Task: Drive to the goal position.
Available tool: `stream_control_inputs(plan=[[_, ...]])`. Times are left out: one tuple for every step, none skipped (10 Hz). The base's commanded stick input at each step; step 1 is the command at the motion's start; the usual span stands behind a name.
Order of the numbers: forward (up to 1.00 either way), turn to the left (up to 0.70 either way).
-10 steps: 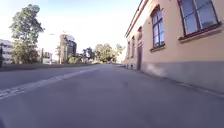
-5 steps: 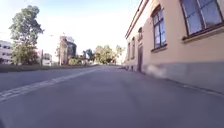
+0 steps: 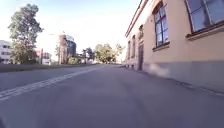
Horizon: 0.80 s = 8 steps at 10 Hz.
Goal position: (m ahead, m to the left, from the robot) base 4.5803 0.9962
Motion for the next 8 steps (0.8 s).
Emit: stream_control_inputs(plan=[[0.5, -0.25], [0.5, -0.45], [0.5, -0.04], [0.5, 0.0], [0.5, 0.0], [0.5, 0.0], [0.5, 0.0], [0.5, 0.0]])
